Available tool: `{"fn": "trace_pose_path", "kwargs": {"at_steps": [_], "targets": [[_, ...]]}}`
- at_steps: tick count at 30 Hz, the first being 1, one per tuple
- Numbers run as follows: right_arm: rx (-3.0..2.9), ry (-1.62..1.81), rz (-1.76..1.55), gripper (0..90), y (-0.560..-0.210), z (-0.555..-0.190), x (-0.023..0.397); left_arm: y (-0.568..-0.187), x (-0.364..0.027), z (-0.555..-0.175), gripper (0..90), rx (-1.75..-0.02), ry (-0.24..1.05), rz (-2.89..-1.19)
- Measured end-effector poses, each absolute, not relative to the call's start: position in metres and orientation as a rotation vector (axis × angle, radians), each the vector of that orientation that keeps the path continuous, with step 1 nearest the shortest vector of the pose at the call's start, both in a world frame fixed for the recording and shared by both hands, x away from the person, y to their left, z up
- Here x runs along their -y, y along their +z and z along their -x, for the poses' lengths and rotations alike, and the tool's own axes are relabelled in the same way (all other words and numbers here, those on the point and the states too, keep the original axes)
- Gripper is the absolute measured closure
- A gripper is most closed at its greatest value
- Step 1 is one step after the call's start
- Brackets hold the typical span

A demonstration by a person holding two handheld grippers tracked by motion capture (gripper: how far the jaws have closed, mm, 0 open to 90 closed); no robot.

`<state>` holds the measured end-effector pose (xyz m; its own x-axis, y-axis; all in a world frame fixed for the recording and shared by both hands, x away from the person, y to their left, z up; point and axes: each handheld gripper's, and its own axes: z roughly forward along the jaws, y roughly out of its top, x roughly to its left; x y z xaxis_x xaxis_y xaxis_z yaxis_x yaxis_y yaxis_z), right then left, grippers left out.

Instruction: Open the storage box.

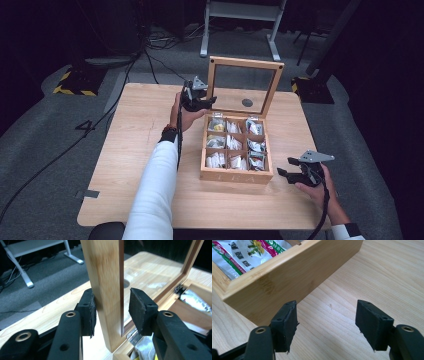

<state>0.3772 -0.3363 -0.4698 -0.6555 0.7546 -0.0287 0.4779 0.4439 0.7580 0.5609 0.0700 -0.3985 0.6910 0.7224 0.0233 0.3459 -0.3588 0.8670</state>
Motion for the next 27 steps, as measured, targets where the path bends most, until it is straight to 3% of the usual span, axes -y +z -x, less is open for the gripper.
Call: {"fn": "trace_pose_path", "kwargs": {"at_steps": [1, 5, 22, 27], "targets": [[-2.340, 1.048, -1.047, 34.7, -0.470, -0.377, 0.336, -0.400, -0.068, -0.561, 51.1, -0.829, 0.503, -1.978], [-2.339, 1.054, -1.042, 34.7, -0.469, -0.376, 0.336, -0.406, -0.065, -0.562, 46.4, -0.858, 0.509, -1.979], [-2.354, 1.041, -1.037, 34.5, -0.472, -0.376, 0.334, -0.418, -0.062, -0.563, 43.6, -0.878, 0.498, -2.030], [-2.354, 1.042, -1.036, 34.3, -0.471, -0.376, 0.334, -0.416, -0.059, -0.561, 39.1, -0.870, 0.522, -2.058]]}}
